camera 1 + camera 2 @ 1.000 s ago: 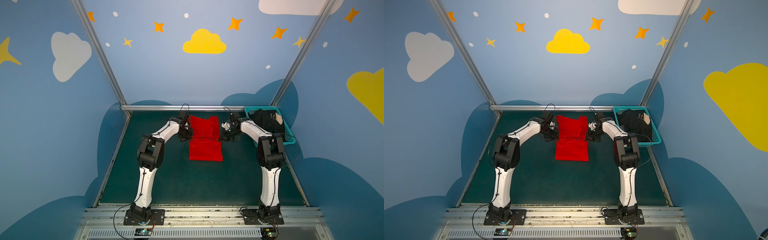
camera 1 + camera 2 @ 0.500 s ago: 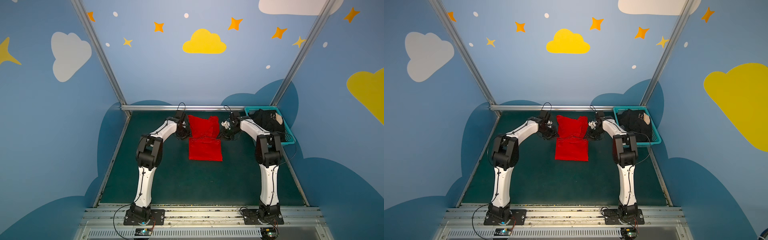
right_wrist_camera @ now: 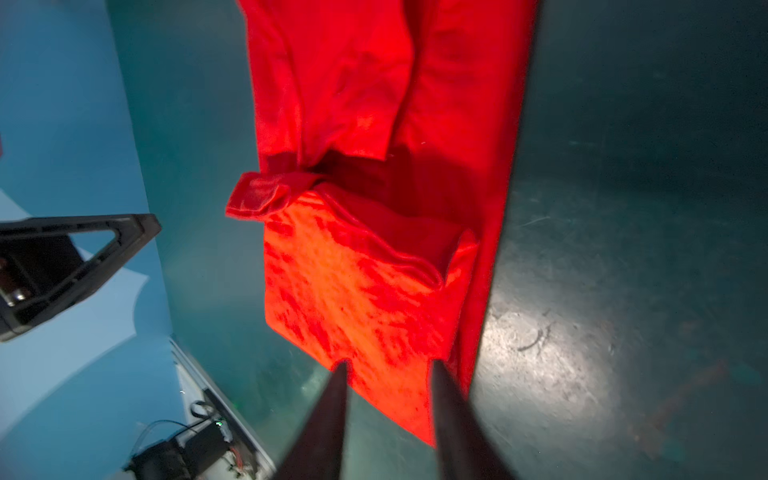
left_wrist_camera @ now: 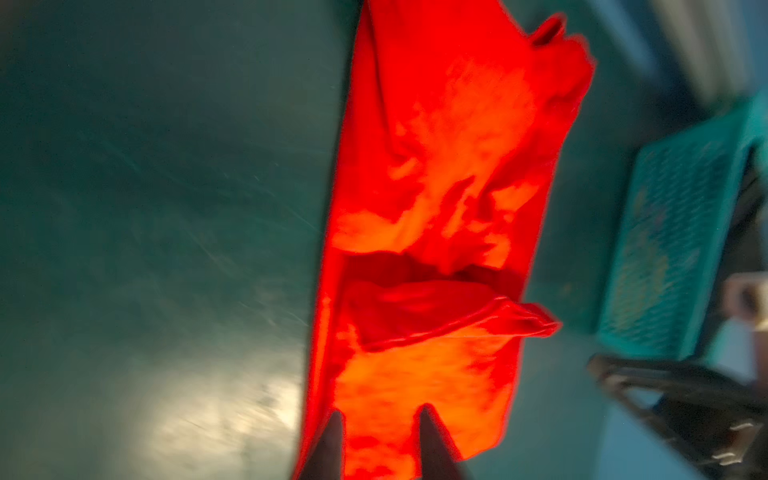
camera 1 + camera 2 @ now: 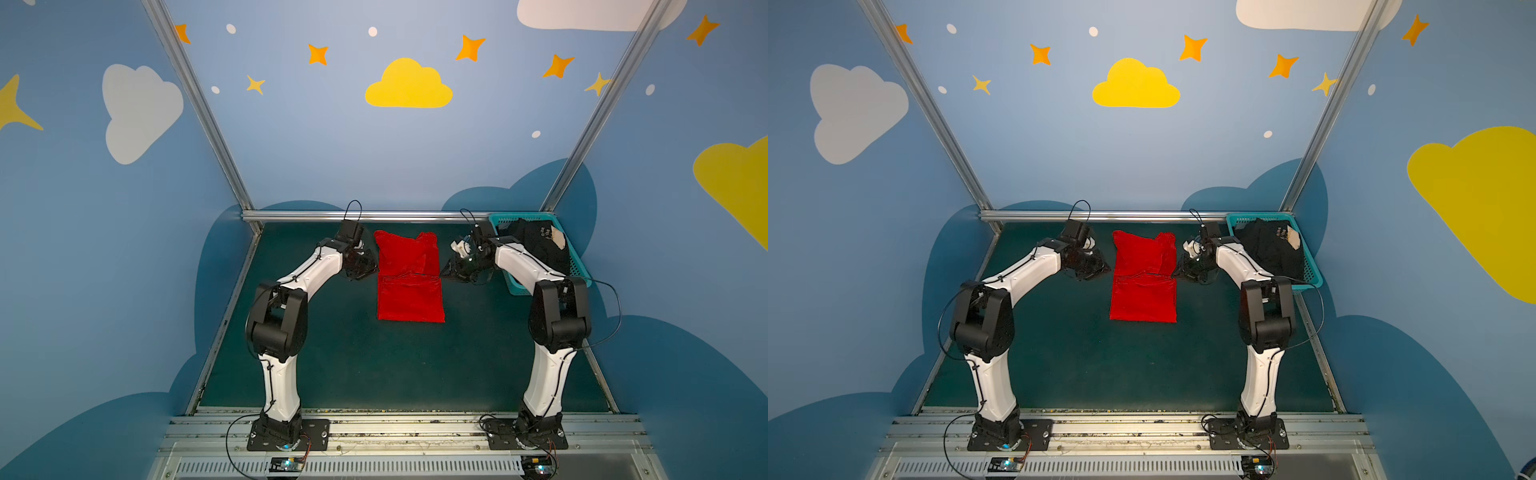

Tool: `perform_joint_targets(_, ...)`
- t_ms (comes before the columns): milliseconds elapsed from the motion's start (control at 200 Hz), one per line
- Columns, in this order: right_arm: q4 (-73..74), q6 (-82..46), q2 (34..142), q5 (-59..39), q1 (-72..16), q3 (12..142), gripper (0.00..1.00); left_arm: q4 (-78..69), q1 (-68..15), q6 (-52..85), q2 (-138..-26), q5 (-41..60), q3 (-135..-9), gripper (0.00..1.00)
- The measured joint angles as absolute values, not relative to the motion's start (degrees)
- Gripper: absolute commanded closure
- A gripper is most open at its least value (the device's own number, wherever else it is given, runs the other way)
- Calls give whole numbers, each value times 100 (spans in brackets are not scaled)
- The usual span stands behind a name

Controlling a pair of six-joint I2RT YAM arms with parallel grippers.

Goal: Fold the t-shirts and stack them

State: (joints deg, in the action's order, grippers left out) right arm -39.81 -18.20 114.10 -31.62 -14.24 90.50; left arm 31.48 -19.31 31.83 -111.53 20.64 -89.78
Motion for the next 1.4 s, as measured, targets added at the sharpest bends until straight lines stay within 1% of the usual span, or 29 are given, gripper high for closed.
perform_joint_targets(45,-3887,-1793,11378,-3181,-1476,8965,95,3081,-2038,3221,-11118,2056,-8884,92)
perform_joint_targets(95,-3802,-1822,11402,-3205,-1542,8890,100,2991,-2145,3260,-11137,2047,-8753,95)
perform_joint_targets(220,-3719,-1907,11708,-3251,-1734,8866,100,2921,-2364,3363,-11445,2097,-8506,95)
perform_joint_targets(391,-3857,-1881,12366,-3236,-1918,9233,100,2958,-2425,3343,-12068,2121,-8685,95)
perform_joint_targets(661,-4375,-1682,13131,-3037,-1887,10683,98,3074,-2359,3148,-12787,2163,-9865,95)
perform_joint_targets(921,-4869,-1546,13863,-2956,-1717,12090,96,3068,-1997,3092,-13522,2403,-10943,95)
perform_joint_targets(996,-5030,-1503,14029,-2952,-1653,12350,92,3068,-1896,3111,-13649,2482,-11102,95)
perform_joint_targets(1102,-5159,-1409,13965,-2904,-1586,12278,77,3089,-1780,3092,-13594,2491,-11096,89)
perform_joint_targets(1172,-5068,-1374,13681,-2823,-1546,11858,66,3098,-1745,3037,-13356,2423,-10888,82)
perform_joint_targets(1242,-5004,-1356,13187,-2731,-1490,11212,58,3142,-1747,2965,-12895,2305,-10488,70)
perform_joint_targets(1342,-4816,-1365,12328,-2657,-1415,10304,50,3234,-1767,2895,-12033,2128,-9885,48)
perform_joint_targets(1402,-4648,-1413,11773,-2615,-1393,9773,45,3242,-1787,2864,-11498,2034,-9531,42)
